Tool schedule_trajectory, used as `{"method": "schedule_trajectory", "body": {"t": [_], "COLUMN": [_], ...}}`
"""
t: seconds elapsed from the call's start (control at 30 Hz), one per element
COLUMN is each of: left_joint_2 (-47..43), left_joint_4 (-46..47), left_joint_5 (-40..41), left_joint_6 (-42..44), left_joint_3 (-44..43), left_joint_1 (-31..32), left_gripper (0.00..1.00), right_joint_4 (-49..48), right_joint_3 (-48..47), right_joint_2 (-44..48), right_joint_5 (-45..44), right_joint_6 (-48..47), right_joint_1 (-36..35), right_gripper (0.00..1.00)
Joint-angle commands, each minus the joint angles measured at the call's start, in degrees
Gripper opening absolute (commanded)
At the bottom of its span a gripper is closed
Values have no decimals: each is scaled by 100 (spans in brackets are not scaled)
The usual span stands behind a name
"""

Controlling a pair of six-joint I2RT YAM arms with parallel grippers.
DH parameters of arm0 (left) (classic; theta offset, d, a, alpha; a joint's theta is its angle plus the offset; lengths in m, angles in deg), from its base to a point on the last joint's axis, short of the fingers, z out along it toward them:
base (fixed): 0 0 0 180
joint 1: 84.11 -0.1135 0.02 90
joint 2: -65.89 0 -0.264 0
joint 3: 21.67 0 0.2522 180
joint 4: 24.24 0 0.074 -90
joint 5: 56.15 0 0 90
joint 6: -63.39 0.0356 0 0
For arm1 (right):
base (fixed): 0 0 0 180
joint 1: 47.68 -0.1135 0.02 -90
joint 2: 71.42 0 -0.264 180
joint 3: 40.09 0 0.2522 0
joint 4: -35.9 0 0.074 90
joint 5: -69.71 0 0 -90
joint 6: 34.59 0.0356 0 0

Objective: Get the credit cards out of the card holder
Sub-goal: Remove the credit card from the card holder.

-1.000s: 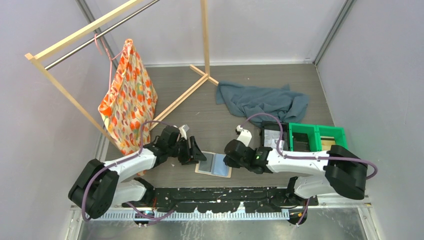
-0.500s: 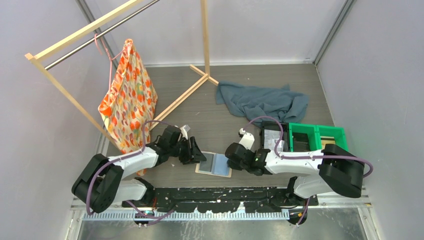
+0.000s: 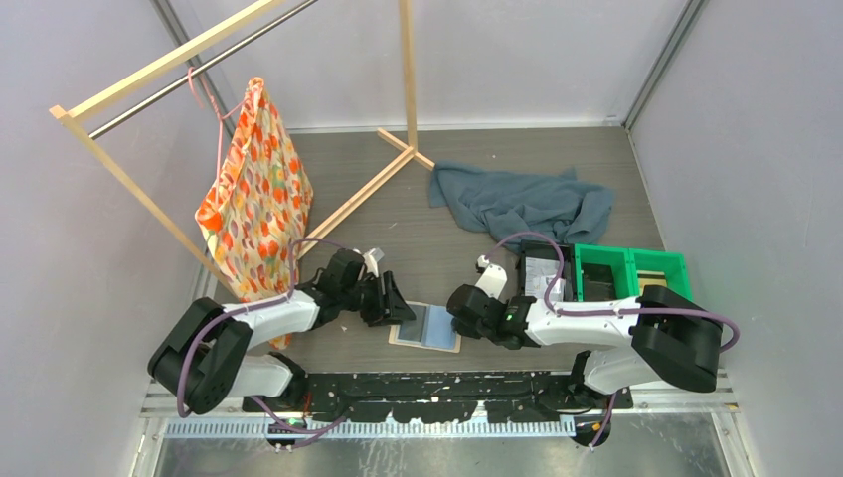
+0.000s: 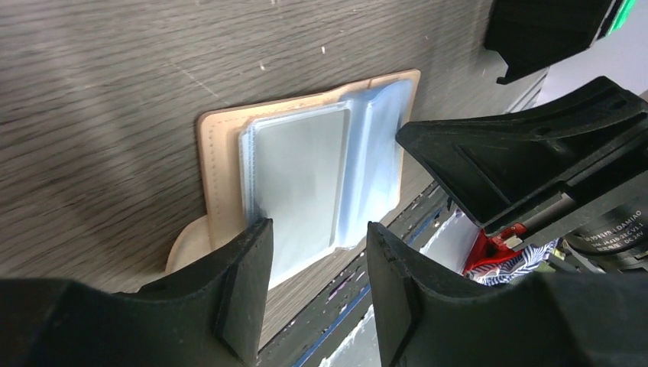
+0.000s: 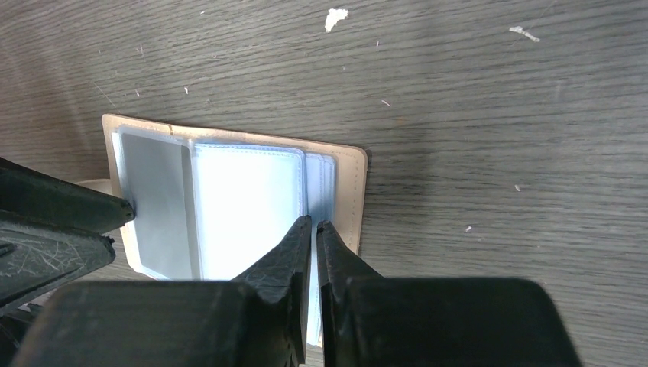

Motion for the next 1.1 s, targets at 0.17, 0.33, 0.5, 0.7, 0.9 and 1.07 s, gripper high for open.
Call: {"method": "schedule_trajectory", "body": {"t": [0.17, 0.33, 0.5, 0.7, 0.9, 1.07], "left_joint_2": [228, -232, -623, -388, -64, 104], "left_joint_4": [830, -112, -1141, -991, -994, -1002], "left_joint_5": [-446, 300, 1030, 949, 943, 997], "left_joint_6": [-180, 69, 408, 338, 394, 435], "left_joint_3": [-251, -506, -646, -479, -565, -627], "left_joint_1": [191, 348, 500, 523, 585, 665], "left_gripper": [49, 49, 55, 55, 56, 55], "right_joint_4": [95, 112, 99, 51, 72, 82], "right_joint_3": [54, 97, 133, 107, 129, 154], "right_joint_2": [-110, -56, -29, -99, -82, -51], "right_joint_5": [-197, -209, -209, -168, -149, -158], "right_joint_6": [105, 128, 119, 97, 96, 105], "right_joint_1": [-23, -24, -25, -24, -28, -24], "right_gripper": [13, 13, 13, 13, 13, 13]}}
